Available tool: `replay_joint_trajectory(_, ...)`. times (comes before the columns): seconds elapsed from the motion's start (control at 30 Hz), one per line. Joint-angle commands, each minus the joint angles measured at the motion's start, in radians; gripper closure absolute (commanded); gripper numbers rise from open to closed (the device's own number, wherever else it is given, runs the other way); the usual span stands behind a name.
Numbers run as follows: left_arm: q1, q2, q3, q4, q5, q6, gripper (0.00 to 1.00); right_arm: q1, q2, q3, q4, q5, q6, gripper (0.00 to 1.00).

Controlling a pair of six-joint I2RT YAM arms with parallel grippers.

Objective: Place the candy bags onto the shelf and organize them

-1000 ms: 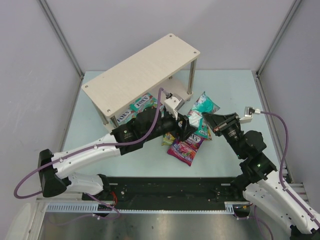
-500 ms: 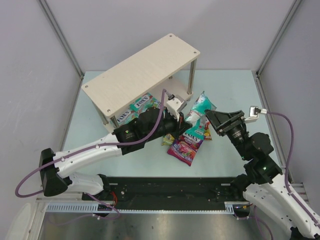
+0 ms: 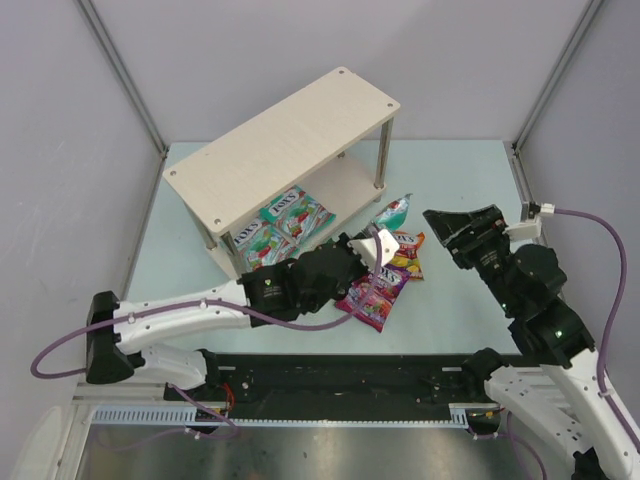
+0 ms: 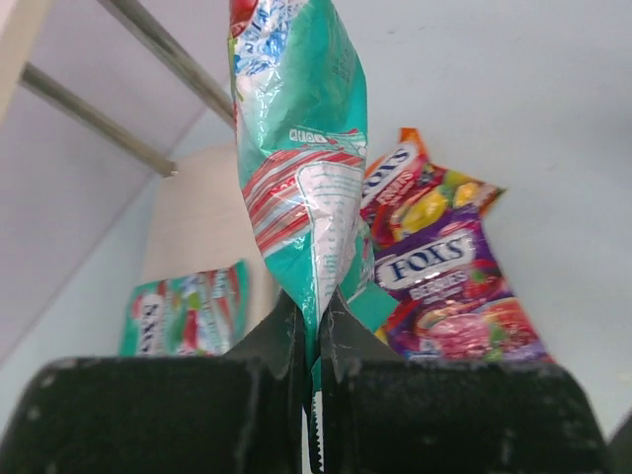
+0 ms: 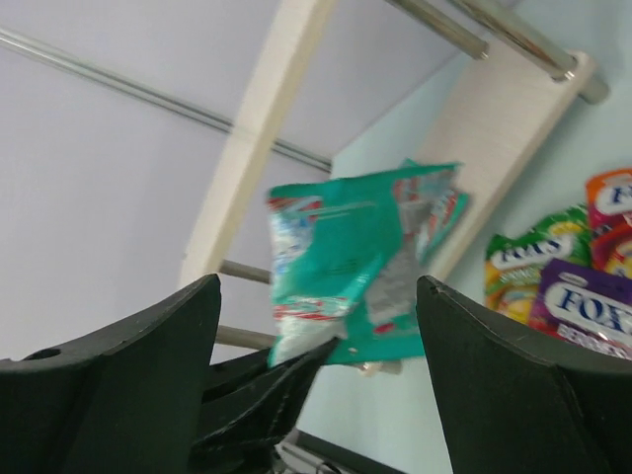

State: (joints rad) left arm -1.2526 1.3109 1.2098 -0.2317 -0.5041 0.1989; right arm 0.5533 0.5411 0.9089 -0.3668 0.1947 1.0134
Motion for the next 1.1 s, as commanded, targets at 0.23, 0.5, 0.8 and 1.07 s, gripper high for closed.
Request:
replay_joint_trajectory(0.23, -0.126, -0.076, -0.344, 0.853, -0.448, 0.744, 1.00, -0.222, 0.049, 0.031, -0.095, -0.288, 0.014, 0.15)
replay_joint_trajectory(0.5, -0.153, -0.055, -0.444, 1.124, -0.436, 0.978, 1.00, -0.316, 0.138, 0.031, -0.067, -0.501, 0.024, 0.13)
replay_joint_trajectory(0.8, -0.205, -0.019, -0.500, 1.198, -0.387, 1.056, 1.00, -0.409, 0.203, 0.033, 0.038, -0.652, 0.042, 0.12)
replay_joint_trajectory(1.07, -0.245, 0.050, -0.544, 1.313, -0.404, 1.131, 1.00, -0.492, 0.284, 0.033, 0.110, -0.820, 0.066, 0.10)
